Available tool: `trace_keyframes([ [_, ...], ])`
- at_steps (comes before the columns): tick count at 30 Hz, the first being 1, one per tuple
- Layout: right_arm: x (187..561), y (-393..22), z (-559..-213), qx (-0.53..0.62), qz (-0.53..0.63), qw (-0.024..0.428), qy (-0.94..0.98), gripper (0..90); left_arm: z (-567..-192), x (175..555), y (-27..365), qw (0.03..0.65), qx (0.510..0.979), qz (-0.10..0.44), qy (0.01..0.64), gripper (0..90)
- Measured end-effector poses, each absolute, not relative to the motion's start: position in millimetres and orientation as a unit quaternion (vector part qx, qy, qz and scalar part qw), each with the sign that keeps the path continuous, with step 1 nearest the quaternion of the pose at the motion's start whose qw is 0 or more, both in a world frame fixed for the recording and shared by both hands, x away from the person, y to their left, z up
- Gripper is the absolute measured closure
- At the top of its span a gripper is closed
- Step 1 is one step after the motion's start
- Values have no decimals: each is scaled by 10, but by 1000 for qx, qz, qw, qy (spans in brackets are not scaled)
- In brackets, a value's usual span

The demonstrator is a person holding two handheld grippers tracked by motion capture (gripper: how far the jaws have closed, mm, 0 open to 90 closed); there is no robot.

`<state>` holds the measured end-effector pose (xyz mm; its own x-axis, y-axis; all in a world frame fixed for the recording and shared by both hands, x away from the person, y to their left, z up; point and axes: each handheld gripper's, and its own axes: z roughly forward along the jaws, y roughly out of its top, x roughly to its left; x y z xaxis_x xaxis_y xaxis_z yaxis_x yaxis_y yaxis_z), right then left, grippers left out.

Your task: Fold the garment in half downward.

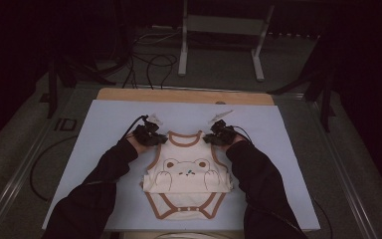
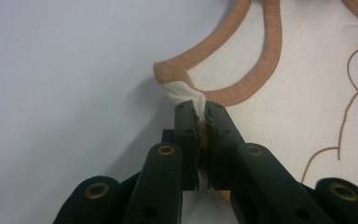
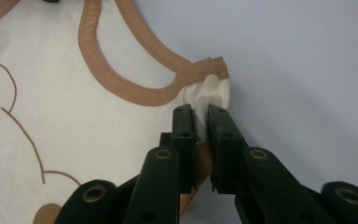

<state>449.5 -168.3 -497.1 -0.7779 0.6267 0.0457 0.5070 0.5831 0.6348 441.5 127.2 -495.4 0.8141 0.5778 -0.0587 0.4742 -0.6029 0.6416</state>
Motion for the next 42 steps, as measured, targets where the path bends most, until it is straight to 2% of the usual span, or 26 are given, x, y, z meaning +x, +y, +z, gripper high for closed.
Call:
trace_keyframes([
  [17, 4418, -1734, -4777, 304, 337, 95, 886, 826, -4716, 4322, 1287, 347, 892, 83, 276, 853],
  [42, 4345, -1765, -4310, 282, 370, 130, 875, 826, -4183, 4230, 1391, 396, 877, 112, 247, 853],
])
